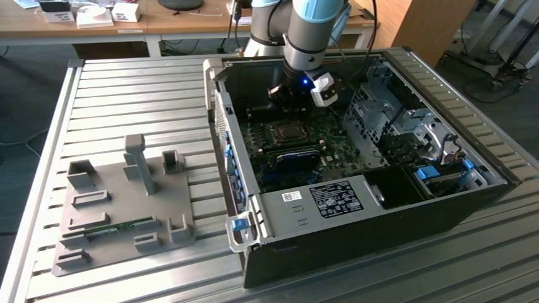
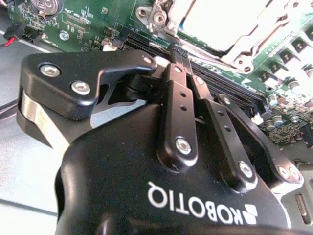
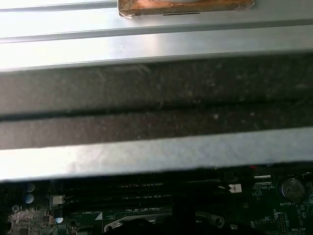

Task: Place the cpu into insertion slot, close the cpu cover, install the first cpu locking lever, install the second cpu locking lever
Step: 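Install the first cpu locking lever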

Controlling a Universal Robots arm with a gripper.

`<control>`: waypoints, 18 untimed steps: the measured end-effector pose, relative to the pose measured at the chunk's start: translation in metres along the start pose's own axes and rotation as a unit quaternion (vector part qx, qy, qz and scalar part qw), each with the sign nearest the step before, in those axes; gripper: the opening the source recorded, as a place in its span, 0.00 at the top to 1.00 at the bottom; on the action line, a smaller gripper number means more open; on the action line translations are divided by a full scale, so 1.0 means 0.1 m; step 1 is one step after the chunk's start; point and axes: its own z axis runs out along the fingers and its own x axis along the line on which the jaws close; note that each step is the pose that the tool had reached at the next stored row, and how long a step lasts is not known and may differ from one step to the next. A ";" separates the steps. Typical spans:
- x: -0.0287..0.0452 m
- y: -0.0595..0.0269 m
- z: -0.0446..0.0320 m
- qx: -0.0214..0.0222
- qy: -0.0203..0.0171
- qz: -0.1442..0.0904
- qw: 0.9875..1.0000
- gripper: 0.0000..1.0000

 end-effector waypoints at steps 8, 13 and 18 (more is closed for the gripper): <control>0.002 0.022 0.004 0.001 -0.003 0.017 1.000 0.89; 0.004 0.051 0.009 0.001 -0.004 0.022 1.000 0.89; 0.006 0.069 0.013 -0.006 -0.004 0.025 1.000 0.89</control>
